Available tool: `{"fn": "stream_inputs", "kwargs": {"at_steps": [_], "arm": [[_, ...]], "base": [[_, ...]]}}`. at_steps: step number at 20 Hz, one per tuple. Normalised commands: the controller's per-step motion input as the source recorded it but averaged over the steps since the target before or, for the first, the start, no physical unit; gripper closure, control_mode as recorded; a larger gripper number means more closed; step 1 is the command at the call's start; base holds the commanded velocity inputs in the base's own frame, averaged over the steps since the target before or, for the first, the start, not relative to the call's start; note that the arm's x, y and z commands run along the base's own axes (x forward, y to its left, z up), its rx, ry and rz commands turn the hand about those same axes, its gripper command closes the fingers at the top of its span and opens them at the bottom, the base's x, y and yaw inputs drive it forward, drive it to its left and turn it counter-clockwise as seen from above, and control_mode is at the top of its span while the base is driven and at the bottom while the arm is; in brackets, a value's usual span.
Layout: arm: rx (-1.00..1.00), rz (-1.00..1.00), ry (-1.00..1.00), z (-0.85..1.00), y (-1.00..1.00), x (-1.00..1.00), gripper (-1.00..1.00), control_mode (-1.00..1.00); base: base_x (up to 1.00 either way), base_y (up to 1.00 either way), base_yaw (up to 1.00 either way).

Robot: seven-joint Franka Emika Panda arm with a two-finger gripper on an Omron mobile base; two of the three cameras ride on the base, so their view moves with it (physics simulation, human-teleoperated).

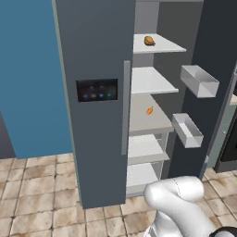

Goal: Pick up the frozen chicken drumstick from the freezer, place it on any shelf in the fridge, and close the fridge and freezer doors when done.

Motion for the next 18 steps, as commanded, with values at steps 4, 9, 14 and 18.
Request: {"fn": "stream_inputs", "kwargs": {"at_steps": [4,9,14,18], "arm": [[0.01,0.03,0.06,-0.02,-0.21,0.5,-1.0,-1.0],[0.05,0.04,0.14,0.0,-0.24,0.49,-1.0,-1.0],[0.1,0.04,0.15,0.0,-0.44,0.37,-1.0,-1.0],[0.16,0.04,0.14,0.0,-0.69,0.25,-1.0,-1.0]], "base": [[0.0,0.0,0.0],[0.0,0.0,0.0],[0.0,0.0,0.0],[0.0,0.0,0.0]]}}
